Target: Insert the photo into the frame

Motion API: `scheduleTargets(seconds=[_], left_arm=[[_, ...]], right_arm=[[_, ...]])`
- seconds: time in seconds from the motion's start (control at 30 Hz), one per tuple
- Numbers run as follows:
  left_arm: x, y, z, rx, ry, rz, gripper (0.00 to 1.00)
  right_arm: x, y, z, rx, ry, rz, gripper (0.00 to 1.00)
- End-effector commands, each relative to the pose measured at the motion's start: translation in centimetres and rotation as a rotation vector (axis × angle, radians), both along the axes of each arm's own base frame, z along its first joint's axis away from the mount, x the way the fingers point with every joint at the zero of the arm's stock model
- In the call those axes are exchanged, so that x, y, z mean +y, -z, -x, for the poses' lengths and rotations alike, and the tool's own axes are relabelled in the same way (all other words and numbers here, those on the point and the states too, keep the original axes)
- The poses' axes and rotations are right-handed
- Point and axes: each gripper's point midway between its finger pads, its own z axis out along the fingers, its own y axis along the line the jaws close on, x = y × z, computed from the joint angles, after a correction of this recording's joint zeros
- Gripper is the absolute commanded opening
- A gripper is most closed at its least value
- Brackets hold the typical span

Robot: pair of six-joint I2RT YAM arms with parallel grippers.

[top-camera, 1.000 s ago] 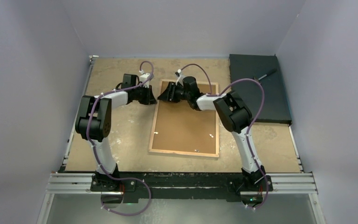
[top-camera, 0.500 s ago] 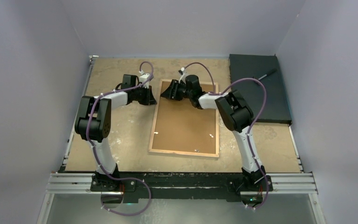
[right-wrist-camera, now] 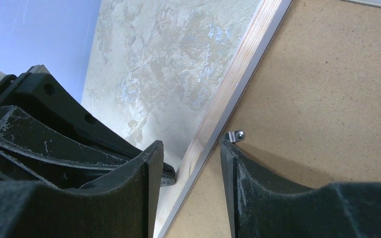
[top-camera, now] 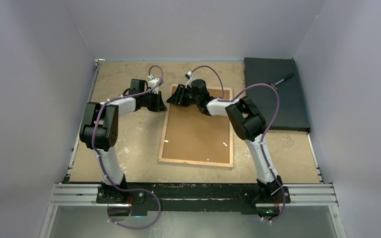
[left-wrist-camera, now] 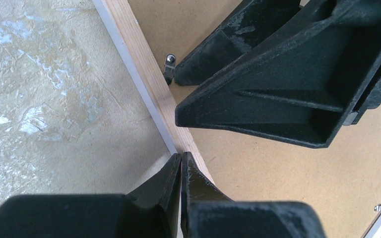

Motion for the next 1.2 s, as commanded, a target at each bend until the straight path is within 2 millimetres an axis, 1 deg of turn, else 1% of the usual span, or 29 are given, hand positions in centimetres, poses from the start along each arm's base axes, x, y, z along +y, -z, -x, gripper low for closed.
scheduleTargets(seconds=[0.0,0.2,0.47,0.57,0.7,0.8,0.87,0.9,0.97,1.0,1.03,1.07,1.13,1.17], left_arm=[[0.7,2.4,3.0,0.114,0.013,-0.030,0.00],[0.7,2.3,3.1,0.115,0.015,-0.030,0.00],[0.7,2.5,3.2,0.117,0.016,-0.030,0.00],[0.7,2.5,3.3,0.117,0.018,-0.031,0.00],[0.8,2.4,3.3,0.120,0.017,-0.031,0.00],[0.8,2.1,3.3,0.114,0.018,-0.032,0.00],[0.9,1.5,3.3,0.108,0.017,-0.032,0.00],[1.0,1.2,3.3,0.108,0.015,-0.032,0.00],[1.7,0.2,3.1,0.108,0.007,-0.024,0.00],[2.1,-0.4,2.9,0.103,0.003,-0.019,0.00],[2.7,-1.1,2.6,0.097,-0.007,-0.012,0.00],[3.2,-1.8,2.4,0.086,-0.010,-0.013,0.00],[4.5,-2.9,1.9,0.054,-0.012,-0.028,0.00],[4.9,-3.5,1.8,0.037,-0.013,-0.039,0.01]], right_arm=[[0.3,0.0,-0.6,-0.009,0.032,0.033,0.49],[0.2,0.0,-0.9,-0.018,0.069,0.043,0.48],[0.6,0.1,-1.2,-0.018,0.074,0.032,0.48],[0.7,0.1,-1.0,-0.012,0.068,0.023,0.48],[1.2,-0.1,-0.4,-0.002,0.041,-0.005,0.48],[1.8,-0.7,0.0,-0.004,0.018,-0.035,0.48],[2.6,-1.6,0.6,-0.004,-0.021,-0.071,0.48],[2.9,-2.3,0.9,-0.006,-0.039,-0.095,0.48],[3.2,-4.2,1.2,-0.013,-0.055,-0.136,0.49],[3.3,-5.3,1.7,-0.009,-0.076,-0.152,0.51],[3.1,-6.6,2.0,-0.023,-0.088,-0.164,0.52],[2.6,-8.0,1.8,-0.045,-0.078,-0.165,0.53],[0.7,-10.4,1.1,-0.089,-0.033,-0.150,0.57],[-0.5,-11.0,0.7,-0.105,-0.006,-0.128,0.61]])
